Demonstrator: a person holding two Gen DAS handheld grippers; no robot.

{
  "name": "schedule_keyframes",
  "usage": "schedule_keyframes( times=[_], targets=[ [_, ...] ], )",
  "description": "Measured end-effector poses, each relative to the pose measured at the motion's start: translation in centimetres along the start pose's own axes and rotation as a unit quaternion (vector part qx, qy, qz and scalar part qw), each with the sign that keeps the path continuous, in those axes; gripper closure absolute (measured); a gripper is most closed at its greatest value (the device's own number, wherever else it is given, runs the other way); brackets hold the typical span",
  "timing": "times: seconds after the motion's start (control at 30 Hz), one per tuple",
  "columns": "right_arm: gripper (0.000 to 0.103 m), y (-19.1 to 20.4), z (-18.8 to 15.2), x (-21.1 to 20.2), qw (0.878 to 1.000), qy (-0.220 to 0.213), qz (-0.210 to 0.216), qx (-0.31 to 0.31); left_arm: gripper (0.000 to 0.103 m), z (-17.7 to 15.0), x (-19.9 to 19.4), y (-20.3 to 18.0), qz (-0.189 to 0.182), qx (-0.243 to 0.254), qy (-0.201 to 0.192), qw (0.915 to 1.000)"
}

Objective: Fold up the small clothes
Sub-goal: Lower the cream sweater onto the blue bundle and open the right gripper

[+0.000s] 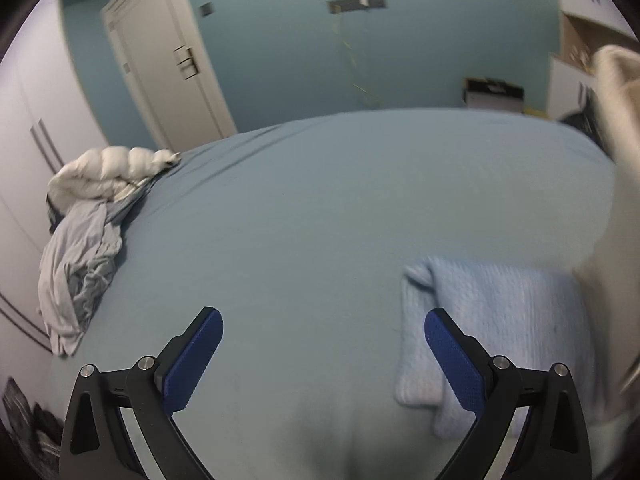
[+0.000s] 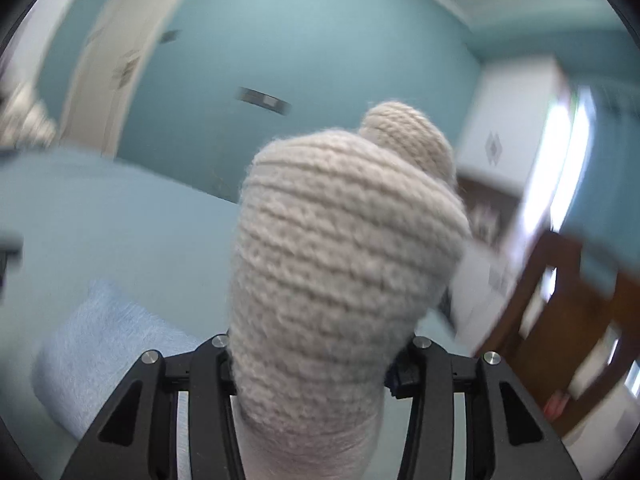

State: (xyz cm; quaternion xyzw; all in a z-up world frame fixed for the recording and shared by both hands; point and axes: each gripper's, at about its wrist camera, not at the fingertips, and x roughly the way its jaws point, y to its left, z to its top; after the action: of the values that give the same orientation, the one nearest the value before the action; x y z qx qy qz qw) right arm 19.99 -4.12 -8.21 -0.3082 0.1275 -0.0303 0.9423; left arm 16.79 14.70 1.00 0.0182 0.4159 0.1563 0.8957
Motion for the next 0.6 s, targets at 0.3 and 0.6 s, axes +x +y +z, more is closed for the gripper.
schedule_keyframes(
  times=[0.3,0.6],
  targets=[
    [0.061,20.4,-8.9,-2.0,0.915,-0.102,0.025,-0.39,0.001,-0.3,-0.6,1.2,-0.004,-0.013,-0.032,0.9994],
    [0.023,17.4,-8.6,-3.3,0.912,-0.125,0.042,-0.388,0.0,-2.3,4.3,-6.2,-0.089,0.051,0.048,0.9936]
  ],
)
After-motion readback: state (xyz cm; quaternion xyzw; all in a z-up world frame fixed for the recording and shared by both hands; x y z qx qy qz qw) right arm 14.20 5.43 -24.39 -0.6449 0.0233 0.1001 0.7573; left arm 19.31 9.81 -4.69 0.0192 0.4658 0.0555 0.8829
